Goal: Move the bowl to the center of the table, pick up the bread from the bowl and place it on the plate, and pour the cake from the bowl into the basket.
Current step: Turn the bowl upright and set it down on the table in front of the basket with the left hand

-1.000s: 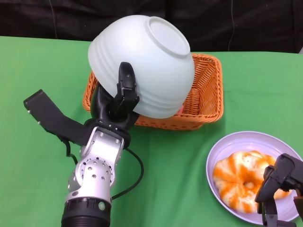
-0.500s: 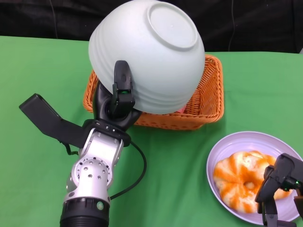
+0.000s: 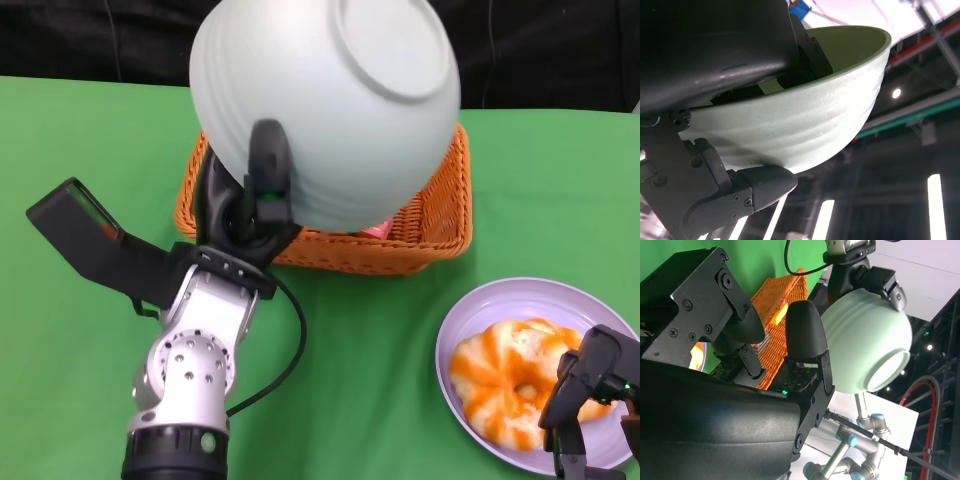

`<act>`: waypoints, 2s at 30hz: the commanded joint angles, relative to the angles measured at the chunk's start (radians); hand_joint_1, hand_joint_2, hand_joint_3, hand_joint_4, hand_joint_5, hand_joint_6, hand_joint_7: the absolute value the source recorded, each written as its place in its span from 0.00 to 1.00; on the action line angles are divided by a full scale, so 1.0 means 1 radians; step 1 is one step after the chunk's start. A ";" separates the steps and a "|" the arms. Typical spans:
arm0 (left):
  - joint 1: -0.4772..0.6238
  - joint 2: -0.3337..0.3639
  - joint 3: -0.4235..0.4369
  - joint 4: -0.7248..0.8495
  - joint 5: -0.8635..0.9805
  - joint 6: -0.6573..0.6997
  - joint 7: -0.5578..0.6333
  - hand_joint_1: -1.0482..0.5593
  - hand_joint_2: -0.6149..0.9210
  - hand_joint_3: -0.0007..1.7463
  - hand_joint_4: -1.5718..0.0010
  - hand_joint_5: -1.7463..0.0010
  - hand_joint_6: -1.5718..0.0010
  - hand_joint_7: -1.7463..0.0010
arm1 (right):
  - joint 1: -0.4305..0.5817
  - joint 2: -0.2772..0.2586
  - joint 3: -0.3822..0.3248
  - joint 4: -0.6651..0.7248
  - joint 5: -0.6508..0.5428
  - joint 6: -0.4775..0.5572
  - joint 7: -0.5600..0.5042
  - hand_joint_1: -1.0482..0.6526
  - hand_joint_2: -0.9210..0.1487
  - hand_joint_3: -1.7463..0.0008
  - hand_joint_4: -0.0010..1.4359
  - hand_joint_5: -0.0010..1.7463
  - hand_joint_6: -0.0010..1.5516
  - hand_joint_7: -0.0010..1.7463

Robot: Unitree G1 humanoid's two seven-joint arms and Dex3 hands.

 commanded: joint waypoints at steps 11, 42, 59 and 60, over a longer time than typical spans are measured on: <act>0.129 0.173 -0.064 -0.193 0.266 -0.125 -0.049 0.52 0.61 0.89 0.33 0.00 0.44 0.01 | 0.003 -0.010 -0.004 -0.005 0.010 0.005 -0.002 0.68 0.59 0.04 0.65 1.00 0.50 0.93; 0.452 0.504 -0.260 -0.372 1.156 -0.834 0.179 0.52 0.49 0.98 0.35 0.00 0.47 0.00 | -0.002 -0.014 -0.002 -0.004 0.030 0.012 0.015 0.68 0.57 0.05 0.64 1.00 0.49 0.93; 0.500 0.688 -0.279 -0.373 1.843 -1.000 0.644 0.50 0.58 0.68 0.36 0.00 0.50 0.00 | 0.007 -0.012 0.001 -0.024 0.017 0.033 0.010 0.68 0.53 0.07 0.63 1.00 0.50 0.93; 0.503 0.695 -0.288 -0.368 1.870 -0.990 0.667 0.50 0.58 0.68 0.36 0.00 0.51 0.00 | 0.007 -0.013 0.001 -0.023 0.019 0.032 0.012 0.68 0.53 0.07 0.63 1.00 0.50 0.93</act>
